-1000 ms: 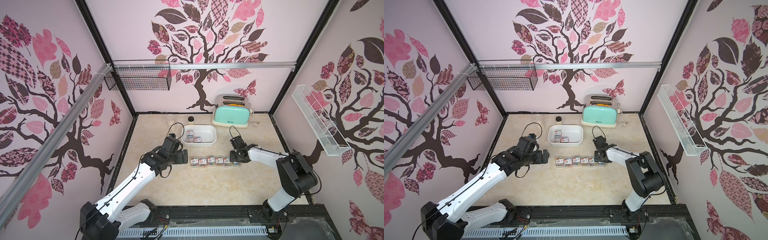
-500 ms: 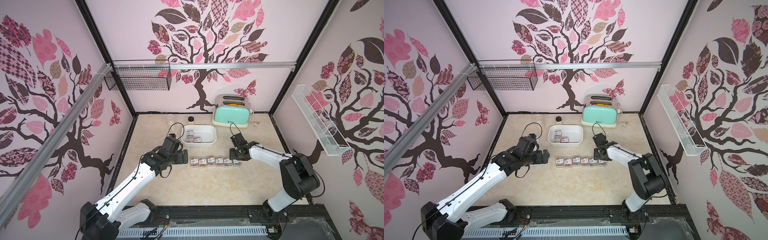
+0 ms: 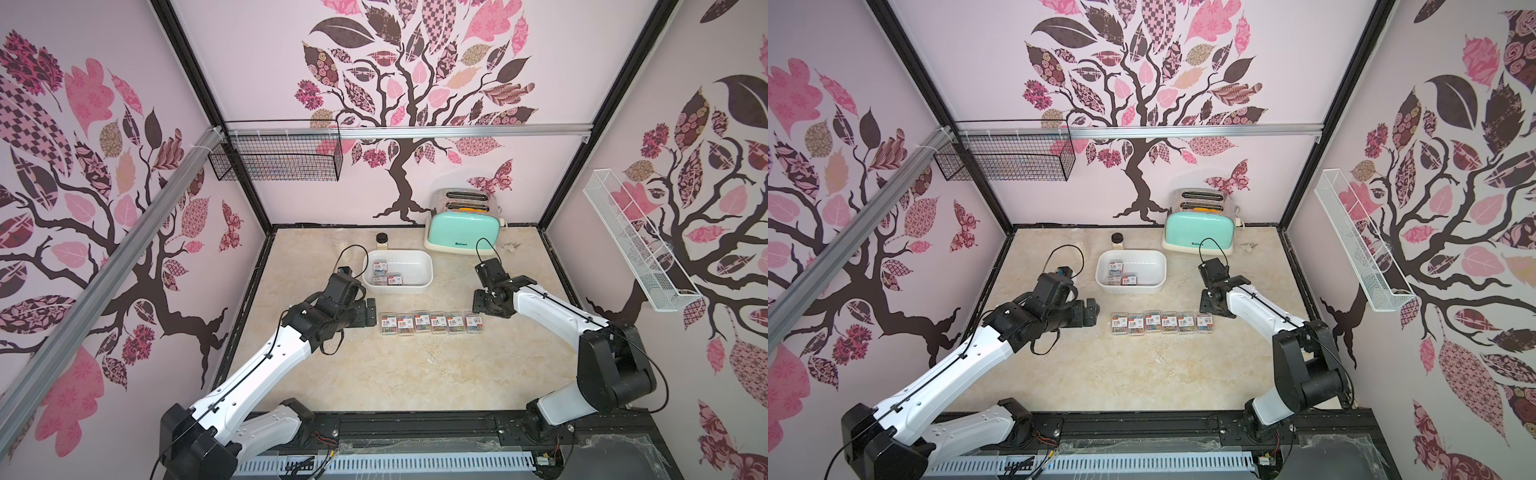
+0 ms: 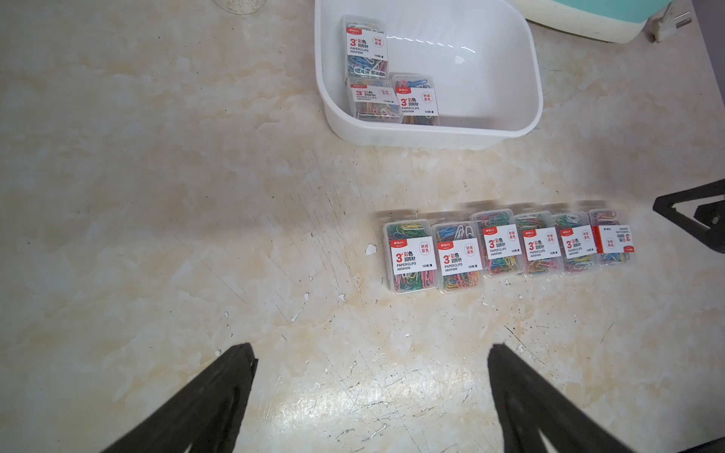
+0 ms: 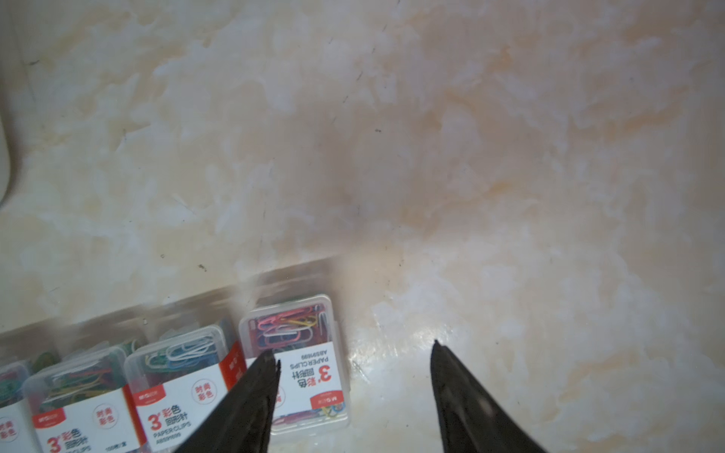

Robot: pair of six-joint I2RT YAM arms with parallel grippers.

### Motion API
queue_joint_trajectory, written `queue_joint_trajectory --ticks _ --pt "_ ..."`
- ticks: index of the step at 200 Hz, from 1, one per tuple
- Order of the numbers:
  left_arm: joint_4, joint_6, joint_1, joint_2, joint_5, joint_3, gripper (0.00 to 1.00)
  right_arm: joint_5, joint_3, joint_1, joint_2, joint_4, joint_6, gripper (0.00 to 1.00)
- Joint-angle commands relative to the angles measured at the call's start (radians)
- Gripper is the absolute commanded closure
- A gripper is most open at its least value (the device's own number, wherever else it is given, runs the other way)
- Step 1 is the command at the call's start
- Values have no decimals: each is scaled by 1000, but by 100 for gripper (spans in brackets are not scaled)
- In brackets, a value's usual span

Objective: Take the paper clips out of the storage box
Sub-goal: Place the boxed paper clips at the center of the board, then adjust the boxed paper clips at the center of the board.

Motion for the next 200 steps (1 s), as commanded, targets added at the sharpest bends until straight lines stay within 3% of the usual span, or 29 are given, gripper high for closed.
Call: queue_joint_trajectory --ticks 1,46,156,200 --pt "21 -6 3 -2 8 5 2 -10 -1 -20 2 -29 23 35" --pt "21 -15 1 -2 12 3 2 -61 4 -29 75 -17 44 35" --pt "29 -22 -8 8 12 5 2 17 -59 -33 33 -10 69 36" --pt "29 -21 -11 15 12 11 2 -7 -56 -37 66 0 62 36"
